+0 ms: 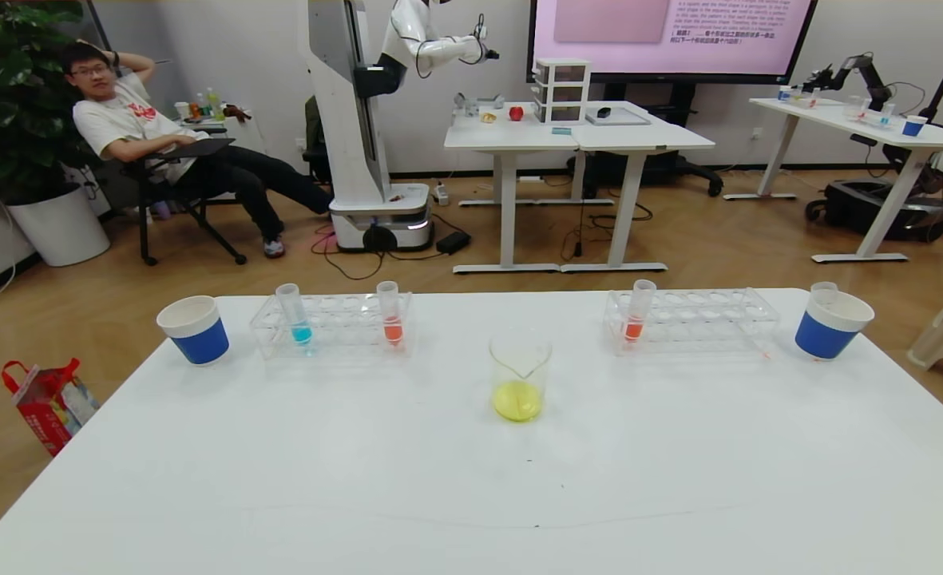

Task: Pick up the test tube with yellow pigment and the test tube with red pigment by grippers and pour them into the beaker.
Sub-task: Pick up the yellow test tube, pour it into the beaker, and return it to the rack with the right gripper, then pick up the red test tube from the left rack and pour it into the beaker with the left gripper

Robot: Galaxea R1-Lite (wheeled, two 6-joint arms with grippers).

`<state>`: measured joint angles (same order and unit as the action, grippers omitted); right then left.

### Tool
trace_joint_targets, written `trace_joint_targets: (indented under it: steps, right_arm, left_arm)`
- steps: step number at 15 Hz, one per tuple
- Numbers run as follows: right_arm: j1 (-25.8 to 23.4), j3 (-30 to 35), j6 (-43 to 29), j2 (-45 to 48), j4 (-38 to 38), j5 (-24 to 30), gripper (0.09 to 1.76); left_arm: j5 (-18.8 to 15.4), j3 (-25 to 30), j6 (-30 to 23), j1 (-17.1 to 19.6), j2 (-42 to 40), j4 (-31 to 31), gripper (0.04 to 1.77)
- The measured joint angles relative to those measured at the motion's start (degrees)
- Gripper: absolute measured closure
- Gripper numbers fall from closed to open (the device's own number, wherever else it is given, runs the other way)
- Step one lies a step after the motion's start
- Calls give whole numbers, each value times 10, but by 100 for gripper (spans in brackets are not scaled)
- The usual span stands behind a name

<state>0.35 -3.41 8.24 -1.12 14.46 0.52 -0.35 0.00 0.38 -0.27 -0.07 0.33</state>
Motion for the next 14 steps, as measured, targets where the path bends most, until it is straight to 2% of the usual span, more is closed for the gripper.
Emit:
trace_joint_targets:
  steps: [2, 4, 9, 14]
  right_arm:
    - [1, 26, 7, 8, -108, -4, 11]
    - [1, 31, -35, 11, -153, 12, 11]
    - [1, 34, -85, 11, -146, -7, 11]
    - [1, 34, -88, 12, -146, -8, 11]
  left_arm:
    - [0, 0, 0, 0, 0, 0, 6]
    - [0, 0, 0, 0, 0, 0, 6]
    - [0, 0, 0, 0, 0, 0, 6]
    - [-1, 0, 4, 0, 0, 0, 6]
